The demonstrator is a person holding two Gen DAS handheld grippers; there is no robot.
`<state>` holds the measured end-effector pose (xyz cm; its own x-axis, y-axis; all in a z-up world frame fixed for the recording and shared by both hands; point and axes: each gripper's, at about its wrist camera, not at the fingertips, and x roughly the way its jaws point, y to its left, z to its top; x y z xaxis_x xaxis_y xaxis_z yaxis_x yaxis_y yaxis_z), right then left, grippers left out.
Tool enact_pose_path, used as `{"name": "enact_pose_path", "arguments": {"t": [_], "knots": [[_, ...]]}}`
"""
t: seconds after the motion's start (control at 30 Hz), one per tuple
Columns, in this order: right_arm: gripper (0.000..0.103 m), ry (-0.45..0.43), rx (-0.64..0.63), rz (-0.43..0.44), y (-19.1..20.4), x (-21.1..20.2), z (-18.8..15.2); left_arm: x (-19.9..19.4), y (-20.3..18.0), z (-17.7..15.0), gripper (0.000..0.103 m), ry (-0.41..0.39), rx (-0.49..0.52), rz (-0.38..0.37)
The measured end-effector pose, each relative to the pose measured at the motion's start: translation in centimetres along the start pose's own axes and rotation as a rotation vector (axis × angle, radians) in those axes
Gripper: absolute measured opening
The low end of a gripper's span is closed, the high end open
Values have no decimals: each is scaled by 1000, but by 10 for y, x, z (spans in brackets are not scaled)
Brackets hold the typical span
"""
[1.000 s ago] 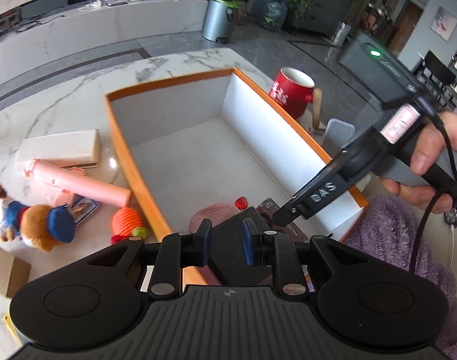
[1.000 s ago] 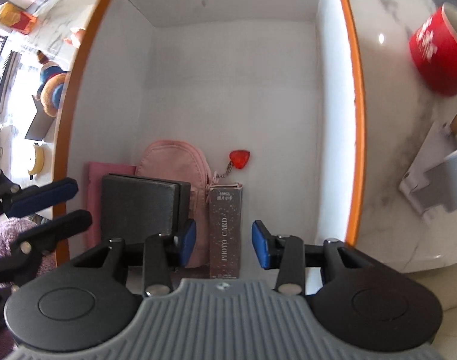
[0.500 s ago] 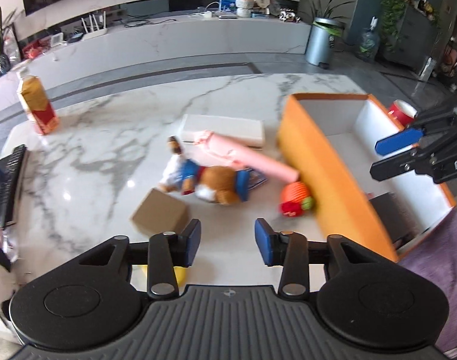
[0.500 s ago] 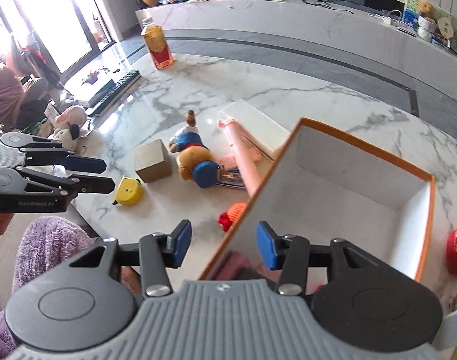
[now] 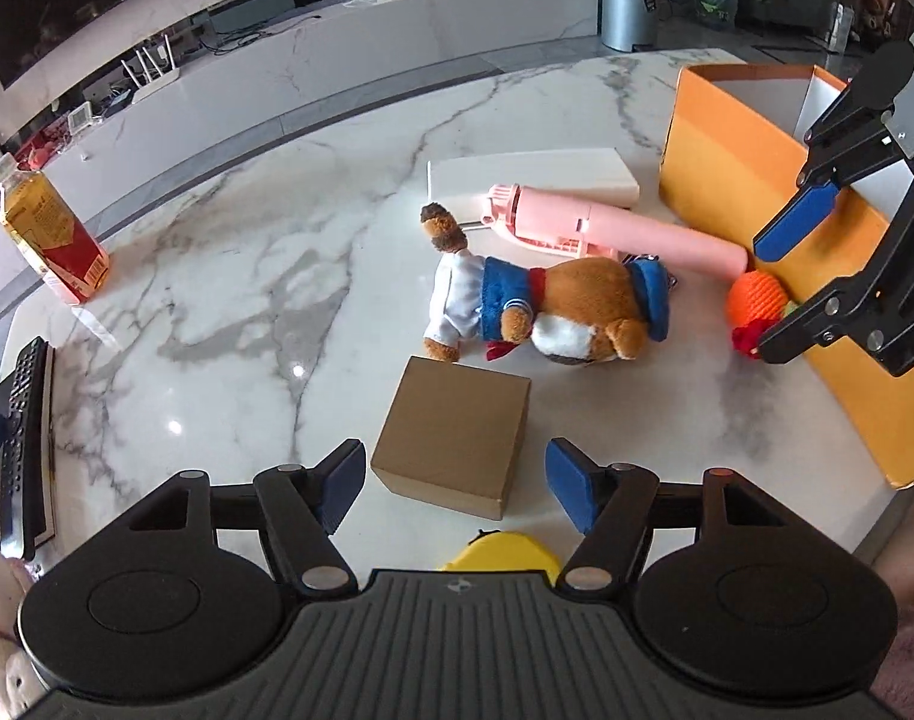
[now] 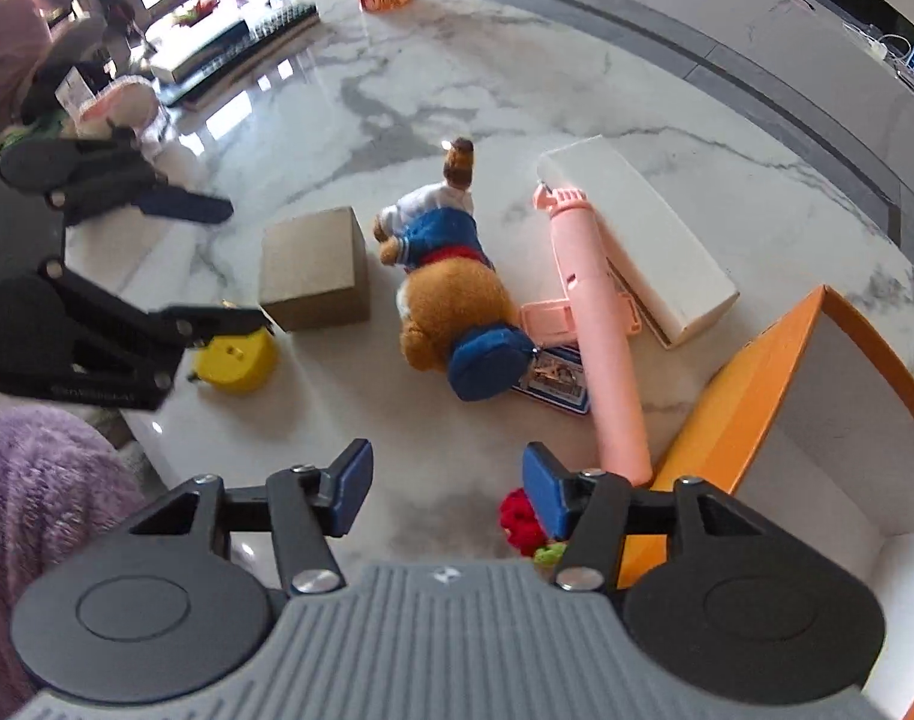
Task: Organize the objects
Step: 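Reach the left tool to the brown cardboard cube and grasp it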
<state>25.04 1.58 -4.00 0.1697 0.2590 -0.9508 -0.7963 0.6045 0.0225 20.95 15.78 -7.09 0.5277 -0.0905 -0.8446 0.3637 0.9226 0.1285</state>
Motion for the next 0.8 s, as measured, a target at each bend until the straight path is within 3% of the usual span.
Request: {"name": "enact_pose_path", "arguments": {"t": [0.2,0.37,0.47,0.6,0.8], "knots": [[65,168,-162,-125,-1,29,10,26,8,4,81,66,85,-46],[69,205,-265,-204,1,42,14,40,13,8,81,83,90,-94],[65,175,-295,-160,7,36,17,47,16,10,81,95,82,-116],[65,158,-295,-91,20,32,22,55,20,10,68,132,46,-155],[62,129,-294,3,42,31,29,41,24,5,68,87,2,-100]]}}
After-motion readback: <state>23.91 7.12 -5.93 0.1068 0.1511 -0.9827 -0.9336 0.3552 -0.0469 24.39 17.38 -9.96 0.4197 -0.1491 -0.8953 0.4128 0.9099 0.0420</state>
